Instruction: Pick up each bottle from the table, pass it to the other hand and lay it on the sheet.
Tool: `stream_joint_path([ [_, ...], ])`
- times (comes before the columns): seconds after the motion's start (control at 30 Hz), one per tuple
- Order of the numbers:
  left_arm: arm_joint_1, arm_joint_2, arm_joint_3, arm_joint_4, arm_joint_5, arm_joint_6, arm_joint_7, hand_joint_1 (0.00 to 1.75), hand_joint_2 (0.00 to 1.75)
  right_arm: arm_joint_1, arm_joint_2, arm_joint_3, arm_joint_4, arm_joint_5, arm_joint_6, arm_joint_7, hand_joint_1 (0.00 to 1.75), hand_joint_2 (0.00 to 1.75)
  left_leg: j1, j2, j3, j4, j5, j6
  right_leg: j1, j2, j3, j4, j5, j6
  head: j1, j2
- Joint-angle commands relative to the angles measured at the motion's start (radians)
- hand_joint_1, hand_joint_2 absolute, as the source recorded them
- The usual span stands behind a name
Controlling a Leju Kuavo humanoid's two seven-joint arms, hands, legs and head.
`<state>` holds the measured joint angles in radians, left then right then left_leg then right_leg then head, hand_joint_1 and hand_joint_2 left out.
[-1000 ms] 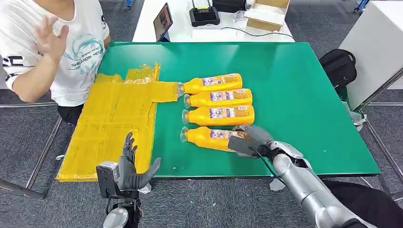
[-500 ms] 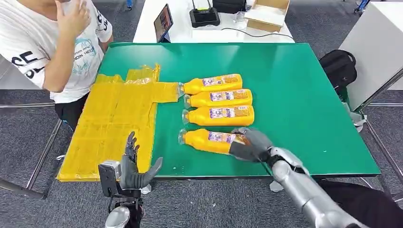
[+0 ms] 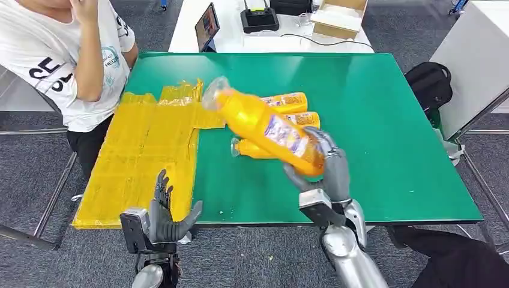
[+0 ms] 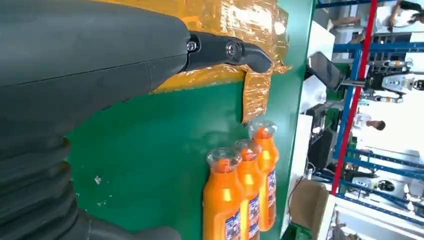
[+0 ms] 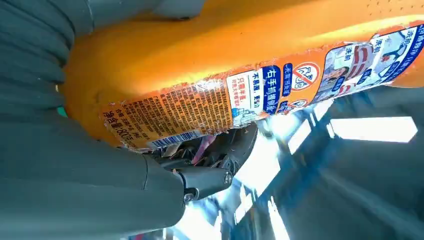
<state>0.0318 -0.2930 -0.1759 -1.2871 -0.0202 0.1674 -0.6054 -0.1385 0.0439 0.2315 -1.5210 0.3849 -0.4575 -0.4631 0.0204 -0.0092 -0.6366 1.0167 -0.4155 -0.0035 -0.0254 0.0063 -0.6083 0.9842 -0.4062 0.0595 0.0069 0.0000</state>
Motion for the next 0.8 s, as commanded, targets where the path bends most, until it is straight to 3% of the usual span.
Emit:
stream_joint_path([
  [0.03,-0.021,0.038,-0.065,-0.036,0.097,-0.125,0.033,0.0,1.75,0.029,0.034,-0.039,-0.021,0.0,0.028,-0.016,1.75,1.75,0.001,0.001,0.005,0.0,-0.002,0.001,0.002,-0.001,0.005,-0.001,-0.002,-0.004,0.0,0.0],
  [0.07,-0.031,0.05,-0.094,-0.068,0.144,-0.205,0.05,0.0,1.75,0.039,0.032,-0.018,0.02,-0.01,0.081,-0.037,1.75,1.75,0.001,0.0,0.003,-0.001,-0.001,0.001,0.001,-0.001,0.003,-0.001,-0.001,-0.002,0.0,0.0],
  [0.27,-0.042,0.056,-0.148,-0.149,0.252,-0.306,0.105,0.0,1.75,0.076,0.081,0.031,0.132,-0.039,0.149,-0.1,1.75,1.75,0.001,0.002,0.003,-0.001,-0.001,0.0,0.002,0.001,0.003,-0.001,0.0,-0.002,0.0,0.0],
  [0.63,-0.048,0.066,-0.181,-0.148,0.309,-0.338,0.133,0.0,1.75,0.078,0.121,0.086,0.261,-0.034,0.176,-0.133,1.75,1.75,0.001,0.002,0.005,-0.002,-0.001,0.001,0.002,0.001,0.004,-0.002,-0.001,-0.003,0.0,0.0],
  [0.8,-0.064,0.064,-0.174,-0.126,0.309,-0.339,0.133,0.0,1.75,0.008,0.156,0.104,0.363,-0.05,0.208,-0.122,1.75,1.75,0.001,0.004,0.006,-0.002,-0.002,0.001,0.002,0.003,0.005,-0.002,-0.001,-0.004,0.0,0.0],
])
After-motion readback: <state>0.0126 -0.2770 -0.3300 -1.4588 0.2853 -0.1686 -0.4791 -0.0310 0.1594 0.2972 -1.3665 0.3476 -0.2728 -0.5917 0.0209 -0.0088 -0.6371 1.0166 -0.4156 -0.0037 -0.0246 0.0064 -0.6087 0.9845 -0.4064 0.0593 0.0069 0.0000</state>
